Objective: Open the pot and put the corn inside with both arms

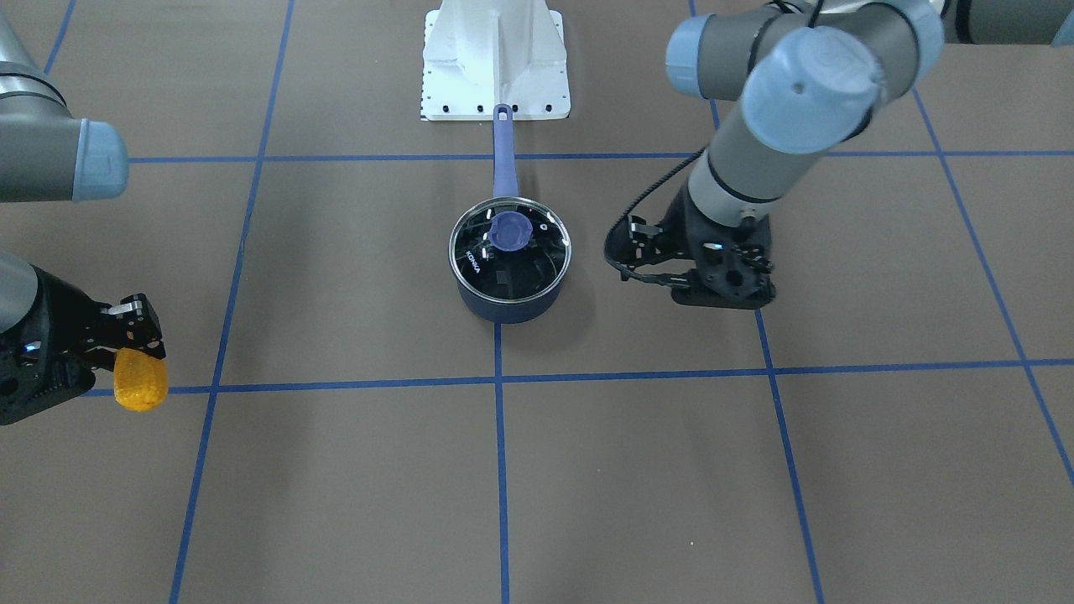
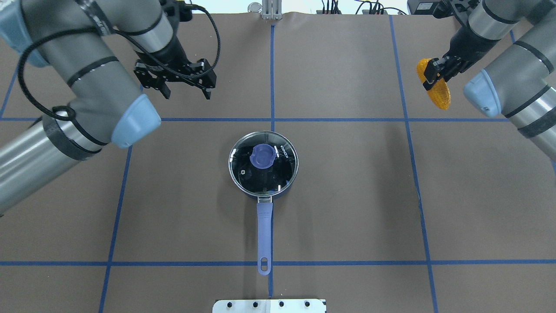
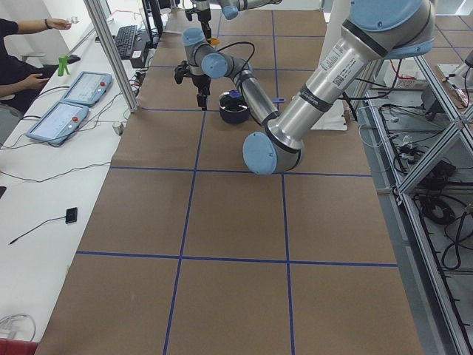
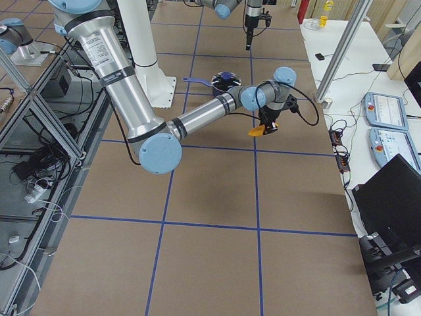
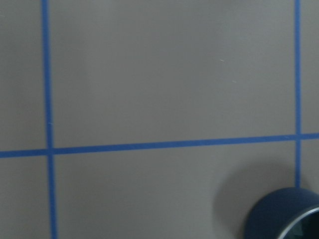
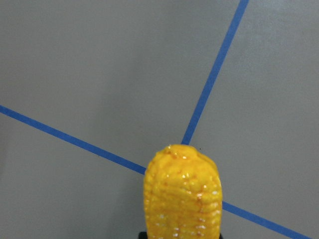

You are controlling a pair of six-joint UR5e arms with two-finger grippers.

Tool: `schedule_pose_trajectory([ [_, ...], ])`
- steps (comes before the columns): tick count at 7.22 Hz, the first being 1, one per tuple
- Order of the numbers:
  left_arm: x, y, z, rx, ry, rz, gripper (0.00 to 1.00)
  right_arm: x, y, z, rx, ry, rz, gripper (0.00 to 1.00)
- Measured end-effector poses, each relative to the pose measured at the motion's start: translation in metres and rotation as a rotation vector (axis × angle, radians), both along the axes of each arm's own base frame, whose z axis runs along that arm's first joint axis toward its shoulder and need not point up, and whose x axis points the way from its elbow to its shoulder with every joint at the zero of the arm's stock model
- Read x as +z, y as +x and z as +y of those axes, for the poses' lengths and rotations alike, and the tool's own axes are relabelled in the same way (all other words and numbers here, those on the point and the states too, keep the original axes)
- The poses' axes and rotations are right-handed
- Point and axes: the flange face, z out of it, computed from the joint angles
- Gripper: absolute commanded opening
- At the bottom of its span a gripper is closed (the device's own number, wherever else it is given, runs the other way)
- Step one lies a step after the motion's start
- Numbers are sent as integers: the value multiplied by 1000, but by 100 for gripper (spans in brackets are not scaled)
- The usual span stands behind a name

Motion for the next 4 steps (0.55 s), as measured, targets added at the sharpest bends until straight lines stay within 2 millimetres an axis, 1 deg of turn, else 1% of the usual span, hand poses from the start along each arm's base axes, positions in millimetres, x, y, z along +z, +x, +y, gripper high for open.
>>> schedule_pose_trajectory([
  [2, -38, 51, 36, 35, 20, 17, 99, -37, -13, 6, 1, -18, -6, 46],
  [3, -51, 74, 53, 47, 47, 13, 99, -53, -22, 8, 2, -25, -11, 46],
  [4, -58, 97, 71, 53, 82, -4, 99, -65, -33, 11, 2, -32, -16, 46],
])
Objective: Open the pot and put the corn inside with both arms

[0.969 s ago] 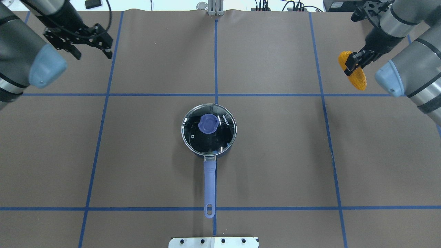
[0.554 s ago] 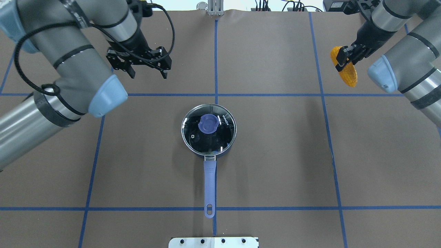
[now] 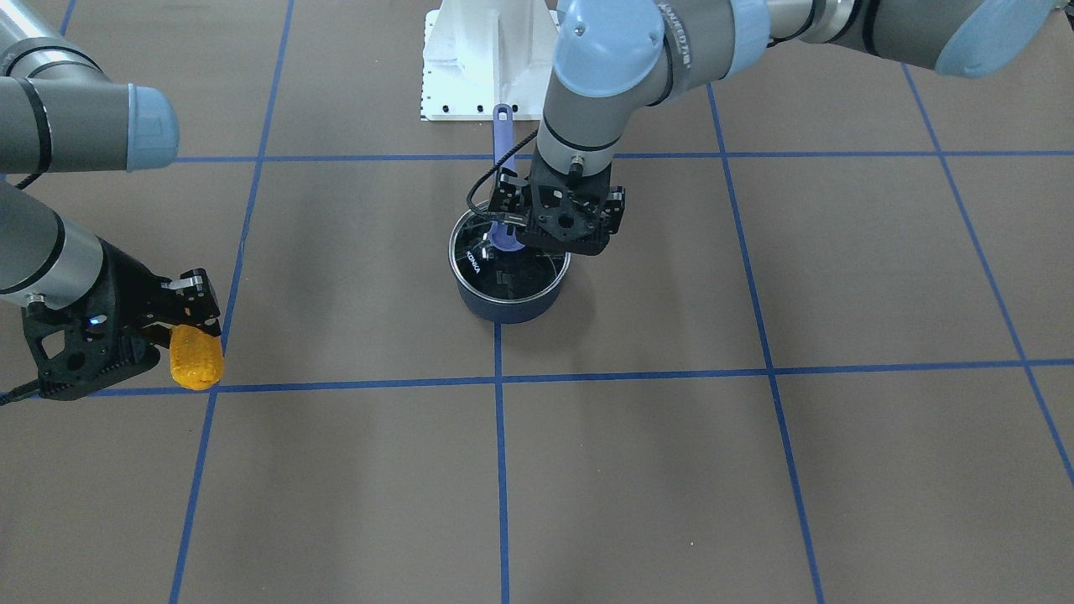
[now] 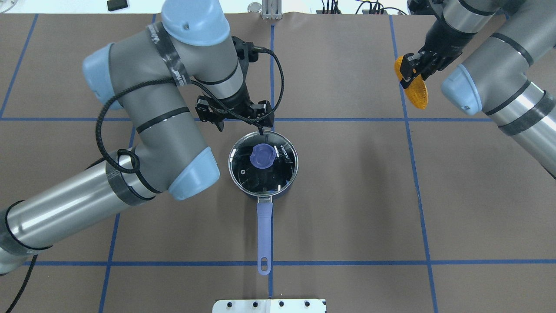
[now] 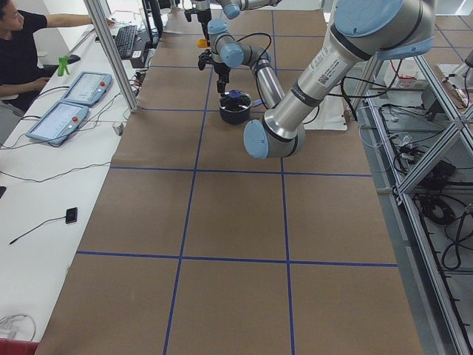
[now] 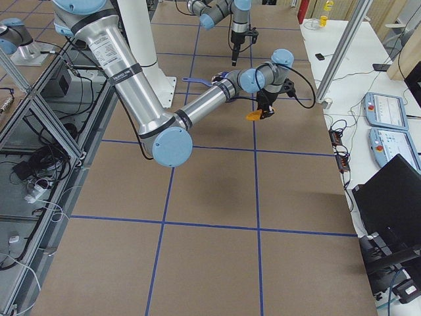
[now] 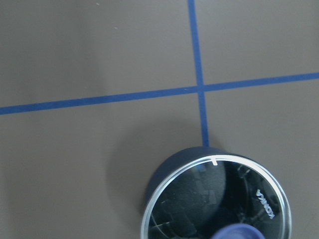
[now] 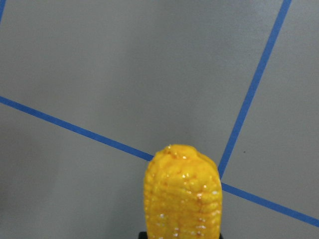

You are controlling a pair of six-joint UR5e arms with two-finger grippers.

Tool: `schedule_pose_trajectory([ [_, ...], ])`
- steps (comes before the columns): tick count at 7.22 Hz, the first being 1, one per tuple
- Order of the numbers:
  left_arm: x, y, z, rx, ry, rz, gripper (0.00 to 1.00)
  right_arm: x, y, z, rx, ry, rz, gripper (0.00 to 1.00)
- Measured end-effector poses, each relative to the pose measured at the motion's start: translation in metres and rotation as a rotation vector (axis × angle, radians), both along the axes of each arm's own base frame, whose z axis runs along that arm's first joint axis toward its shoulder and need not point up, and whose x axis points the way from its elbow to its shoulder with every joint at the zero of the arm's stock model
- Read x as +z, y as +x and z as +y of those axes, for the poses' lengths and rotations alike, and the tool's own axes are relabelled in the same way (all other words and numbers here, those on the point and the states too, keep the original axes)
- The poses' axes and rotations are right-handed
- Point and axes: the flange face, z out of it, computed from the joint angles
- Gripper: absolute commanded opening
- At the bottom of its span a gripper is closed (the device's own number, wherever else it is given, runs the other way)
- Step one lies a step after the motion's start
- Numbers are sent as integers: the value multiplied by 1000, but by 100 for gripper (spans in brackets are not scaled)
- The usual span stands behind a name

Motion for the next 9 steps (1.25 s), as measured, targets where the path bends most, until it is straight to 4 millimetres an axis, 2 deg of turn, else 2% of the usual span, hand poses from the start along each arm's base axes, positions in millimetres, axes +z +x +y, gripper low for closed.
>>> schedule_pose_trajectory([
  [2, -3, 30, 18, -4, 27, -5, 100, -15, -16, 5, -1, -10, -8, 46],
  [4, 2, 55, 26, -30, 31, 17, 100, -17, -20, 7, -2, -14, -9, 46],
  [7, 8, 62, 29, -39, 29, 15, 97, -17, -21, 7, -3, -15, -9, 46],
  [9, 13, 62, 30, -37, 22, 9, 84, -15, -22, 8, -4, -16, -7, 46],
])
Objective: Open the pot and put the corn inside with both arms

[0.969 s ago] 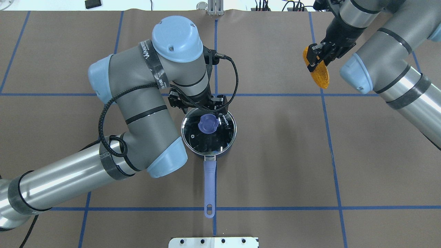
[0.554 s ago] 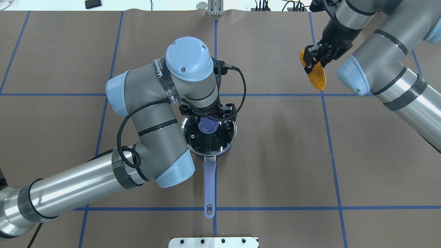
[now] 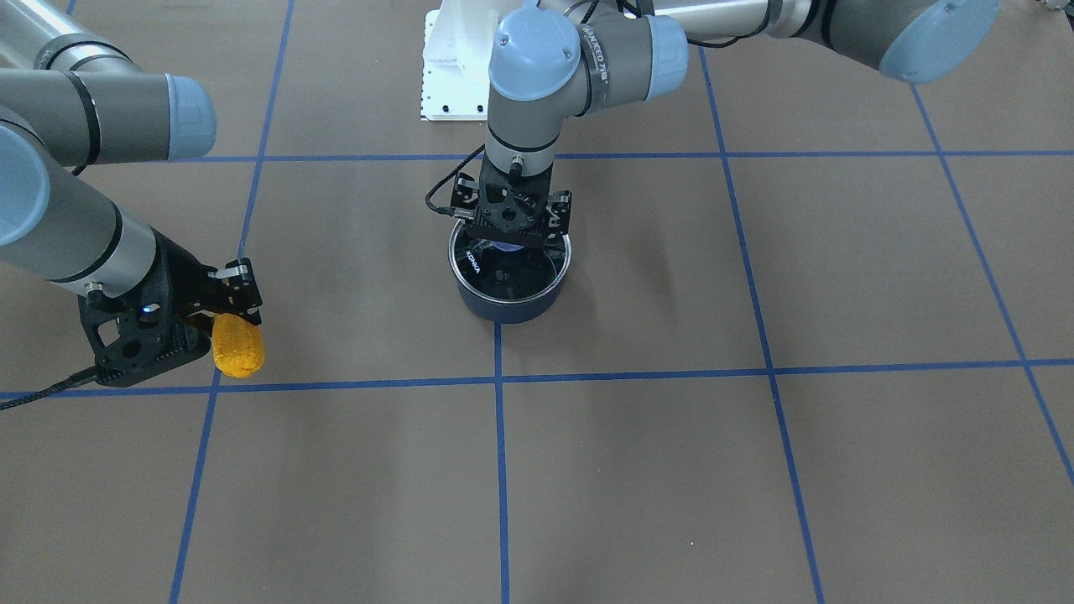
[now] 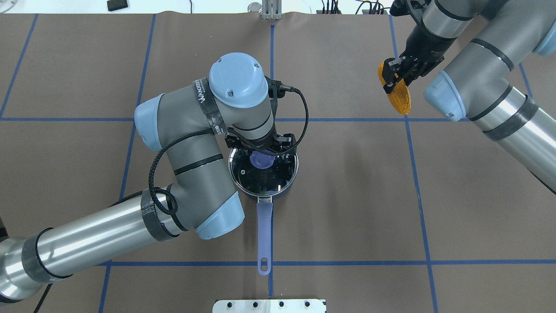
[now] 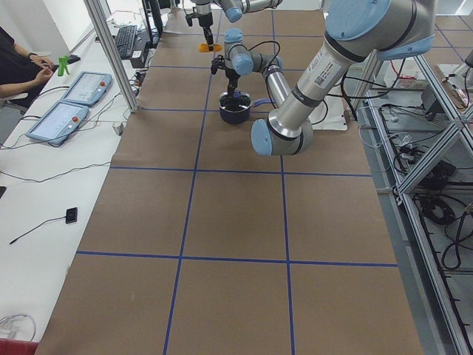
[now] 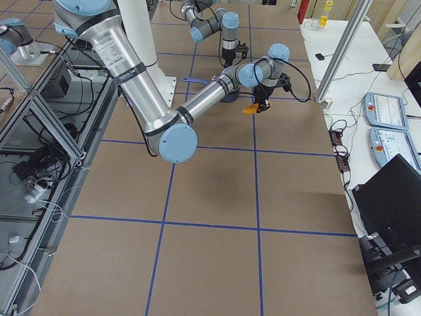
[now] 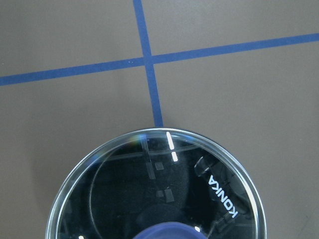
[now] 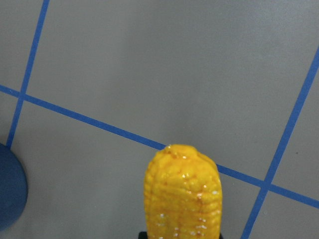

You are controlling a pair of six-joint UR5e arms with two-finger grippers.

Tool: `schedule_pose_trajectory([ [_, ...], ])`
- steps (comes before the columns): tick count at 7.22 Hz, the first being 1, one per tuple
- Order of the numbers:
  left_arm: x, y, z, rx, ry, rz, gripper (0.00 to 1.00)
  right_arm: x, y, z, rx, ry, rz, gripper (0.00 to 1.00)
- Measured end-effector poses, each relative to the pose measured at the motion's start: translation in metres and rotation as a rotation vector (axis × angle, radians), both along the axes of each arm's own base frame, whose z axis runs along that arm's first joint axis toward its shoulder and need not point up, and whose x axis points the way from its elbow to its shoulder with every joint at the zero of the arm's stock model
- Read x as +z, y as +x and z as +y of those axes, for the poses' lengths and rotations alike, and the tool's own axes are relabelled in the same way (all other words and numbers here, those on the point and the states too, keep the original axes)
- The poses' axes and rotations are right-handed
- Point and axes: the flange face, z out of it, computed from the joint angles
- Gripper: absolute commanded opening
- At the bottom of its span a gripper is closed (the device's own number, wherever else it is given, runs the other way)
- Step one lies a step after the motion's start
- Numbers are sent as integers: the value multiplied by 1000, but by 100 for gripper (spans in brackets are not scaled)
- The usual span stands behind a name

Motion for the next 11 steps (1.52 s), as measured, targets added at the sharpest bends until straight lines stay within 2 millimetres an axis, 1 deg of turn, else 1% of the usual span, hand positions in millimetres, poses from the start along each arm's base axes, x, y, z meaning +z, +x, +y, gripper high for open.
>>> schedule_pose_trajectory([
  [1, 2, 0, 1, 2, -4, -3, 75, 1, 0, 0, 0, 0, 1, 46],
  [2, 4, 0, 1, 3, -8, -5, 74, 2, 0, 1, -1, -1, 2, 46],
  [5, 4, 1, 5, 7, -12, -5, 73, 3, -1, 1, -2, -2, 3, 46],
  [7, 3, 6, 13, 10, -18, -3, 66, 4, -1, 1, -2, -1, 3, 46],
  [8, 2, 7, 15, 12, -19, 0, 60, 4, -1, 1, -2, 0, 4, 46],
  [11, -1, 4, 18, 15, -15, 9, 59, 5, -2, 1, -4, 2, 7, 46],
])
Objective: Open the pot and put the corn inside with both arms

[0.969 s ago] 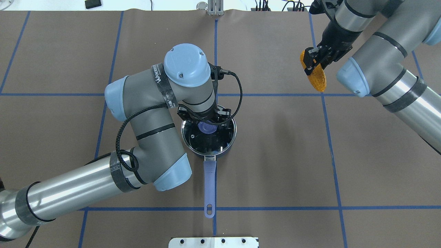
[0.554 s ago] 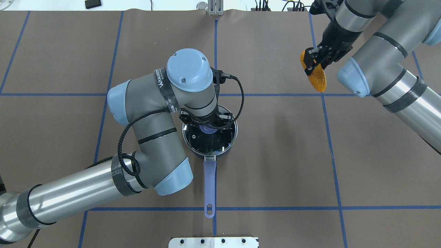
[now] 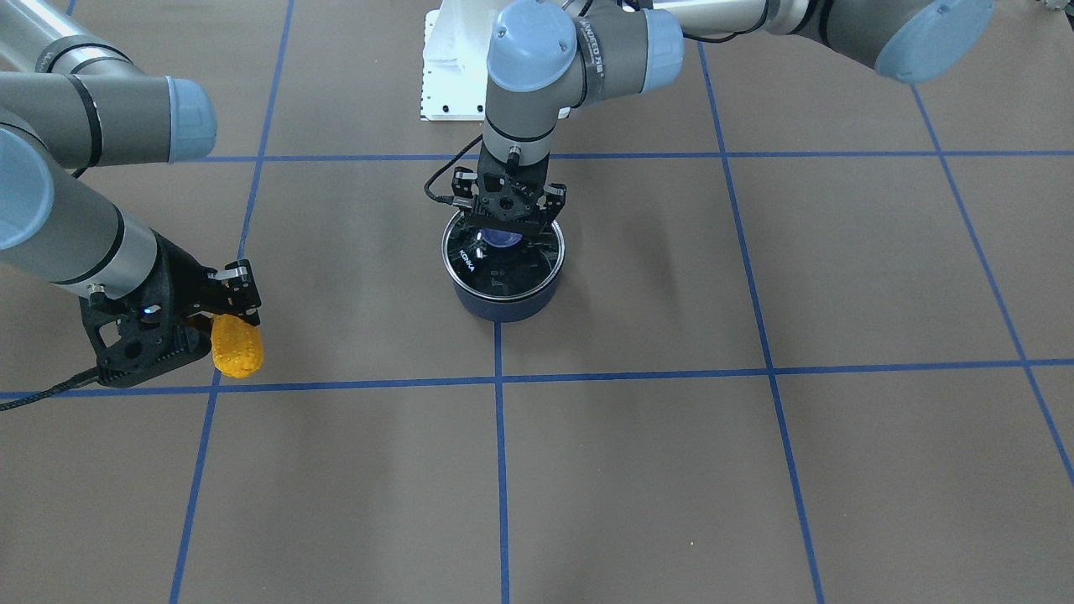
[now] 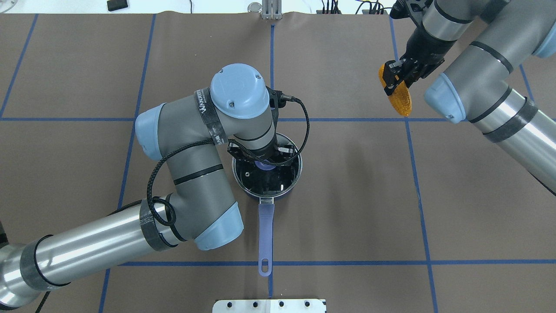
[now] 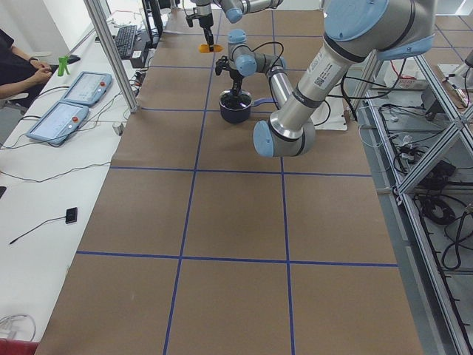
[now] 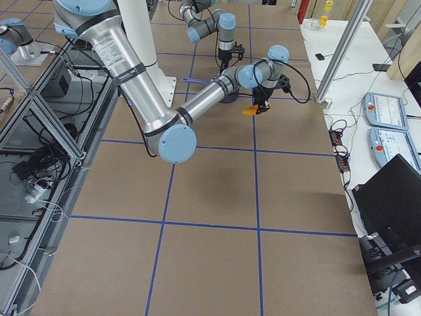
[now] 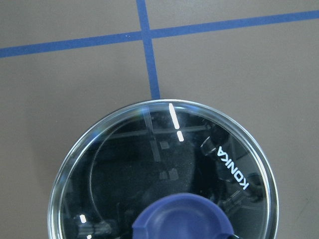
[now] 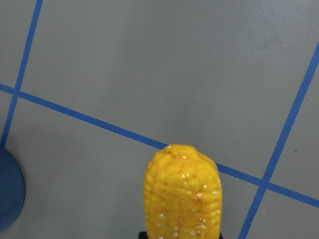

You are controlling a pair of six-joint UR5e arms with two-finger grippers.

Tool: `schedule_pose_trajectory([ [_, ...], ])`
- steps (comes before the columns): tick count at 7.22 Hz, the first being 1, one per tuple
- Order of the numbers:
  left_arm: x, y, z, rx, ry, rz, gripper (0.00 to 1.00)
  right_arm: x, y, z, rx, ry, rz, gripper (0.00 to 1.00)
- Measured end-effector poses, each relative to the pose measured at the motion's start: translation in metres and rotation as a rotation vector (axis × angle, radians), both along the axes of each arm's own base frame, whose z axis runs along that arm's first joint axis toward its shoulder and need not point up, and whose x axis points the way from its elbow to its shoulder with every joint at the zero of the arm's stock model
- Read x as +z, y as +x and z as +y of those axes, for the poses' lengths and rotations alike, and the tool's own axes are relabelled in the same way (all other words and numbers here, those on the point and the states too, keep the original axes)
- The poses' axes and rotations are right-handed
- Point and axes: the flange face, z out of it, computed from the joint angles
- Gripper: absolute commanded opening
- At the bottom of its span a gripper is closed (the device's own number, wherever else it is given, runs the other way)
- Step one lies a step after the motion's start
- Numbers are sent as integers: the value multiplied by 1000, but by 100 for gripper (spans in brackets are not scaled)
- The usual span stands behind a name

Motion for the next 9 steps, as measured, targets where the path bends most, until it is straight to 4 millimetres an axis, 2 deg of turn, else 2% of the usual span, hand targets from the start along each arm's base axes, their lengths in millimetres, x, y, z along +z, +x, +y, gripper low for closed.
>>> schedule_pose_trajectory([
  [3, -6, -9, -4, -2, 18, 15, 55, -2, -4, 1, -5, 3, 0, 46],
  [5, -9, -26, -19, -15, 24, 26, 55, -10, -11, 4, -14, 9, -11, 46],
  [6, -6, -40, -32, -5, 23, 35, 55, -19, -18, 7, -19, 10, -19, 46],
  [7, 5, -61, -44, 5, 26, 40, 55, -31, -30, 12, -22, 5, -28, 46],
  [9, 44, -111, -59, 21, 59, 33, 55, -67, -61, 27, -20, -15, -53, 45],
])
